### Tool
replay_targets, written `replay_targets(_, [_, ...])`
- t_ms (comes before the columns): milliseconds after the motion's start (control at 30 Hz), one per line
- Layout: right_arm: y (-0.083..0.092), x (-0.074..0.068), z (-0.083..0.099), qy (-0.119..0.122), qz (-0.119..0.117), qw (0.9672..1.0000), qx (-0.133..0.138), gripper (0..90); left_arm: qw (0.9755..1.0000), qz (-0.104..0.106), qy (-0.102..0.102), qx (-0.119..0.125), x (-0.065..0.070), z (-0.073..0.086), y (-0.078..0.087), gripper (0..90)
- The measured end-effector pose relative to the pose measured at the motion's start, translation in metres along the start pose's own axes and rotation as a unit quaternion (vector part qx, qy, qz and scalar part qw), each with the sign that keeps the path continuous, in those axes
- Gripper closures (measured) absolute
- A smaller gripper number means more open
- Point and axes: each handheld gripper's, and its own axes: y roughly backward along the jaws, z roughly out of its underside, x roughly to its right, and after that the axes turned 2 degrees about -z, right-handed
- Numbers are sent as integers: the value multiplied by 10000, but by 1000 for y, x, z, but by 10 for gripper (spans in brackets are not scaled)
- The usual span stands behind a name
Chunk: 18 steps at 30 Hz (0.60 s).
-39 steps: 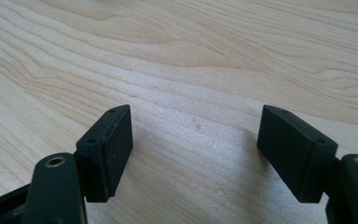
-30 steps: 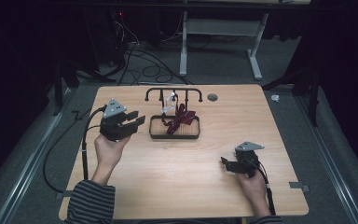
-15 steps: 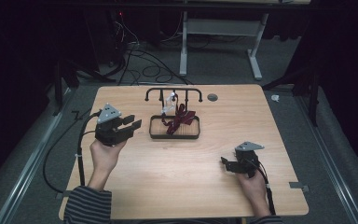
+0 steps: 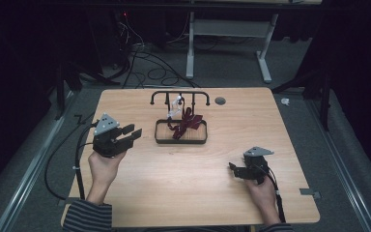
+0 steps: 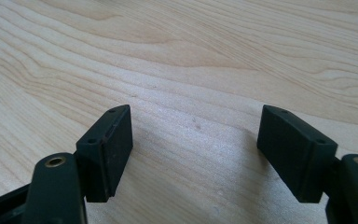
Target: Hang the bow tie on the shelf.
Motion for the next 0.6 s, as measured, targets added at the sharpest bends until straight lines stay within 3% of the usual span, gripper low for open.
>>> replay_targets(600, [0,0,0,-4,2,10000,0,279,9998,-11,183,-110,-3,21,0,626])
